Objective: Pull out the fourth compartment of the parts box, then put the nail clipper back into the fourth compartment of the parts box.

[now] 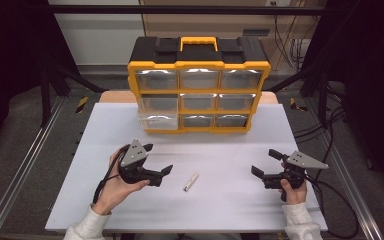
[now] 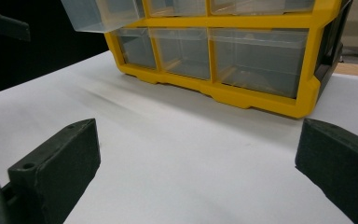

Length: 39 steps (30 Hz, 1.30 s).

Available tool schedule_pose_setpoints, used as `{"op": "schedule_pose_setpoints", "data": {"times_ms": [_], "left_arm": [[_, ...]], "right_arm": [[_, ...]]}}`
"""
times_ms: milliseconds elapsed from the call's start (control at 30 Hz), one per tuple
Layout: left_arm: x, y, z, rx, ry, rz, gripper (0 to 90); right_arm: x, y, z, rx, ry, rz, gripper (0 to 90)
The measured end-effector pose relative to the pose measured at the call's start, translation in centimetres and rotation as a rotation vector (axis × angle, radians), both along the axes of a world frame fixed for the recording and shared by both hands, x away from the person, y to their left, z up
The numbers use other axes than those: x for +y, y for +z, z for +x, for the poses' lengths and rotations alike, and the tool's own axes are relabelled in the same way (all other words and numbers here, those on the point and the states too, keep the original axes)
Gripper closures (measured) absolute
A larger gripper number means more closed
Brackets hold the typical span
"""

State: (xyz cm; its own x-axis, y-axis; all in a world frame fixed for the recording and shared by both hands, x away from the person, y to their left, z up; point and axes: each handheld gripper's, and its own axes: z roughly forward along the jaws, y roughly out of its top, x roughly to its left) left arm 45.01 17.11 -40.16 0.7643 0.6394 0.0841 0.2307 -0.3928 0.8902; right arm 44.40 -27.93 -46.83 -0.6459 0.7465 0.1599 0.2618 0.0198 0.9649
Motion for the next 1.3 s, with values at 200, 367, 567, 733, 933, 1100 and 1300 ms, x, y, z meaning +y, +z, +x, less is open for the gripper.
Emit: {"op": "schedule_pose_setpoints", "data": {"times_ms": [200, 367, 567, 733, 933, 1100, 1300], "left_arm": [[-0.9, -0.5, 0.0, 0.016, -0.019, 0.022, 5.7], [-1.5, -0.9, -0.1, 0.028, -0.029, 0.031, 5.7], [-2.6, -1.5, -0.2, 0.046, -0.041, 0.053, 5.7], [-3.4, -2.1, -0.2, 0.066, -0.049, 0.075, 6.1], [-4.3, -2.8, -0.2, 0.091, -0.063, 0.096, 6.3], [-5.1, -3.5, -0.2, 0.111, -0.071, 0.115, 6.2], [-6.1, -4.6, -0.2, 0.161, -0.074, 0.143, 7.0]], "right_arm": [[0.0, 0.0, 0.0, -0.001, 0.001, 0.002, 0.3], [0.0, 0.0, 0.0, -0.002, 0.001, 0.001, 0.3], [0.0, 0.0, 0.0, -0.003, -0.001, 0.003, 0.3], [0.0, 0.0, 0.0, -0.005, 0.001, 0.002, 0.3], [-0.1, 0.0, 0.0, -0.004, 0.0, -0.003, 0.3], [-0.1, 0.0, -0.1, -0.004, 0.002, -0.005, 0.3], [0.0, 0.0, -0.1, -0.005, 0.003, -0.006, 0.2]]}}
